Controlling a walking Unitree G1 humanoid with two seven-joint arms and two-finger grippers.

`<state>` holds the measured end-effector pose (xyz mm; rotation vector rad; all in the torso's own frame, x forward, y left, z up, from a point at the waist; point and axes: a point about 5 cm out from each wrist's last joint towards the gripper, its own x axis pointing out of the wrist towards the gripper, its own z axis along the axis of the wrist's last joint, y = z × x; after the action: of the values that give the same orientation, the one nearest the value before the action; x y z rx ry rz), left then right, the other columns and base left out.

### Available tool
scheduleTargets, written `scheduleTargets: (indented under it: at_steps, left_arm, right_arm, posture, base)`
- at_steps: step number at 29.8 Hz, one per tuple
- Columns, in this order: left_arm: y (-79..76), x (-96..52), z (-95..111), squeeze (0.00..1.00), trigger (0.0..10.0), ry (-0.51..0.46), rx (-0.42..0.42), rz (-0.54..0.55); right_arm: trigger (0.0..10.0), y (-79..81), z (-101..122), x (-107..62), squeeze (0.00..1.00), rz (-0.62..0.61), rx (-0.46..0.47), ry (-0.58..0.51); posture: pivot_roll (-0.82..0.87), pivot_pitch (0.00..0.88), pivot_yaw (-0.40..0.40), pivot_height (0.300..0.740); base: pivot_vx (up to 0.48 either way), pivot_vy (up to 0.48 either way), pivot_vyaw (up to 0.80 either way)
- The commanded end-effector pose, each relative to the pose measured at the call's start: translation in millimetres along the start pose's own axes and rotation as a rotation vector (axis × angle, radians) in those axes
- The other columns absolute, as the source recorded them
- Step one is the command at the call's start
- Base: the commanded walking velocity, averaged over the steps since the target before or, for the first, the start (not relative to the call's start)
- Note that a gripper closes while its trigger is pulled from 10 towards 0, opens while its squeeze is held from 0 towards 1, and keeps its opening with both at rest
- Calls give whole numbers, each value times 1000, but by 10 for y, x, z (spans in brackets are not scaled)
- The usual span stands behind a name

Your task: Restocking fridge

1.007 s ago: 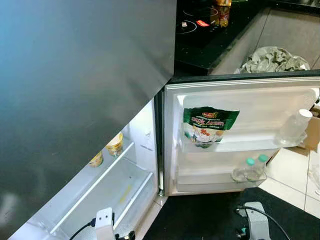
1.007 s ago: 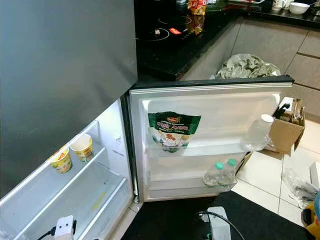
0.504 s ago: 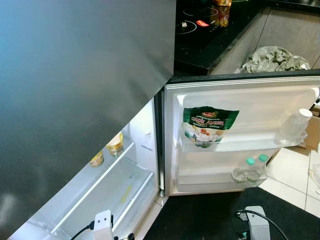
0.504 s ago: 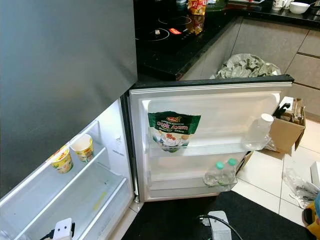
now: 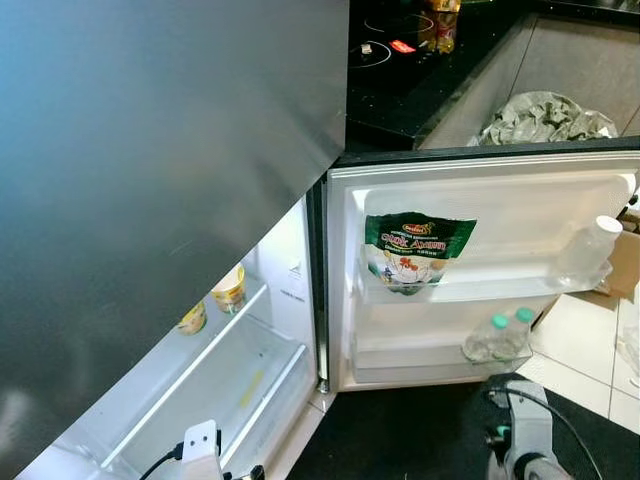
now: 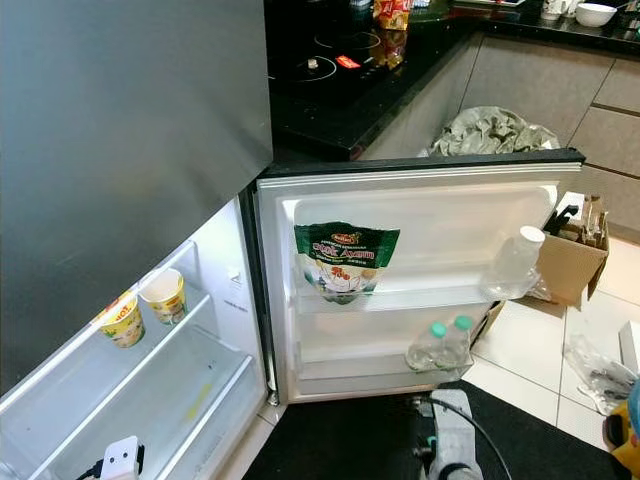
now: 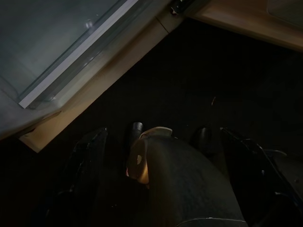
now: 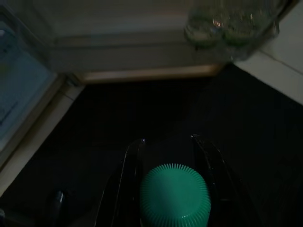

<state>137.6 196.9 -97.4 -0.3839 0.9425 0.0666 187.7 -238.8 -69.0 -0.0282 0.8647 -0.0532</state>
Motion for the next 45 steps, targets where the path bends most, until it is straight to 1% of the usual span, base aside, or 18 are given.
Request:
scheduleTargets:
  at_steps: [1,3,13,19,23,25,27,28,29,31,32,34,35,37,38,41,43,45]
  left_arm:
    - [46,-16,-4,0,10000,2,-9,15]
    - [49,-16,2,0,10000,0,-7,16]
    - [52,-15,21,0,10000,-9,-3,14]
    - [49,-16,26,0,10000,-16,2,10]
    - [36,-12,33,0,10000,-24,6,3]
    - [26,-15,31,0,10000,-37,2,-7]
    - [26,-15,31,0,10000,-37,2,-7]
    - [12,-9,51,0,10000,-47,7,-19]
    - [12,-9,51,0,10000,-47,7,-19]
    - [-6,1,83,0,10000,-55,24,-32]
    - [-6,1,83,0,10000,-55,24,-32]
    - [-22,19,184,0,10000,-89,25,-46]
    - [-22,19,184,0,10000,-89,25,-46]
    - [-29,28,246,0,10000,-109,28,-51]
    - [-33,34,296,0,10000,-127,28,-56]
    - [-59,52,448,0,10000,-171,50,-80]
    - [-64,57,483,0,10000,-174,65,-84]
    - [-64,57,483,0,10000,-174,65,-84]
  right_arm:
    - [10000,36,67,18,0,4,6,-31]
    - [10000,80,125,34,0,24,0,-54]
    - [10000,140,254,58,0,56,-12,-107]
    - [10000,193,297,65,0,92,-19,-131]
    - [10000,187,299,64,0,75,-36,-138]
    - [10000,160,295,55,0,67,-16,-151]
    - [10000,160,295,55,0,67,-16,-151]
    - [10000,134,344,54,0,71,27,-177]
    - [10000,134,344,54,0,71,27,-177]
    - [10000,115,415,55,0,80,70,-211]
    - [10000,115,415,55,0,80,70,-211]
    - [10000,102,534,57,0,104,125,-265]
    - [10000,102,534,57,0,104,125,-265]
    - [10000,96,593,57,0,111,134,-289]
    - [10000,91,638,57,0,116,132,-307]
    - [10000,89,789,58,0,138,144,-358]
    - [10000,100,861,59,0,146,139,-378]
    - [10000,100,861,59,0,146,139,-378]
  posture:
    - [-28,0,0,740]
    - [-27,0,2,740]
    - [-26,0,1,740]
    - [-26,0,0,740]
    - [-20,7,-3,740]
    - [-15,22,-7,740]
    - [-15,22,-7,740]
    - [-17,26,-3,740]
    - [-17,26,-3,740]
    - [-18,29,-2,740]
    - [-18,29,-2,740]
    - [-18,32,1,740]
    - [-18,32,1,740]
    - [-17,34,1,740]
    - [-16,45,1,740]
    - [-18,42,2,740]
    - [-20,40,4,740]
    - [-20,40,4,740]
  base:
    - [0,0,0]
    - [0,0,0]
    - [0,0,0]
    - [0,0,0]
    - [0,0,0]
    - [0,0,0]
    - [0,0,0]
    - [0,0,0]
    - [0,0,0]
    - [0,0,0]
    - [0,0,0]
    - [0,0,0]
    - [0,0,0]
    - [0,0,0]
    - [0,0,0]
    - [0,0,0]
    - [0,0,0]
    - [0,0,0]
